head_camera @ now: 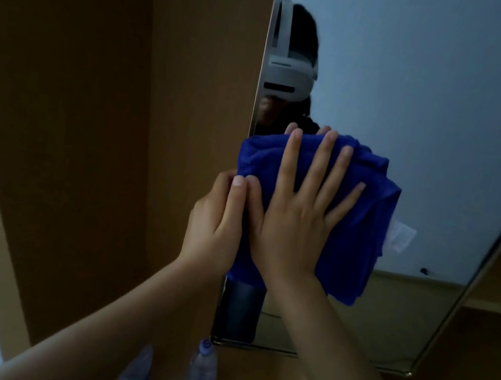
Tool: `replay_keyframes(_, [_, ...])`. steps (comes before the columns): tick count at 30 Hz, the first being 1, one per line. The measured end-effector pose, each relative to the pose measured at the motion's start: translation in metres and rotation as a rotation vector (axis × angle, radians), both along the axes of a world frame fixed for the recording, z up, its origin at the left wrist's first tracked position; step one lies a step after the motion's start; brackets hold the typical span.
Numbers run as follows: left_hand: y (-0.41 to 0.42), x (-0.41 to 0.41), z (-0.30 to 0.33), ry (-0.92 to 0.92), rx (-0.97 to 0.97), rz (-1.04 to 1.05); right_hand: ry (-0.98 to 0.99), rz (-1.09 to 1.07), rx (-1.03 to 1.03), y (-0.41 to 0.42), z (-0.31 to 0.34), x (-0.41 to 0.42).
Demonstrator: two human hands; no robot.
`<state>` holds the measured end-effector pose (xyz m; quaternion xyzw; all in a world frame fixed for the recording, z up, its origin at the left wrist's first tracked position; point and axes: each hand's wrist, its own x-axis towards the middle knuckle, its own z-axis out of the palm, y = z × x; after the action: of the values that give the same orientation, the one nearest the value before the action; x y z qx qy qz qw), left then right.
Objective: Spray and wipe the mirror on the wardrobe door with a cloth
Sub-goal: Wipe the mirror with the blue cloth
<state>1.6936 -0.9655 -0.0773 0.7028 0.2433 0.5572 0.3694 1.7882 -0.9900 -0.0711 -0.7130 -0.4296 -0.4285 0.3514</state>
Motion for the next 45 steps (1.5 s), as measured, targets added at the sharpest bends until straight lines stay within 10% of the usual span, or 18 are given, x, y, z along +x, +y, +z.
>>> replay_keyframes(15, [0.003,0.010,-0.065,-0.077,0.132,0.156,-0.098,0.026,-0.101,-0.010,-0.192,0.005])
replay_keyframes(45, [-0.013,0.002,-0.096,-0.072,0.146,0.116,-0.083,0.086,-0.138,-0.031,-0.209,0.006])
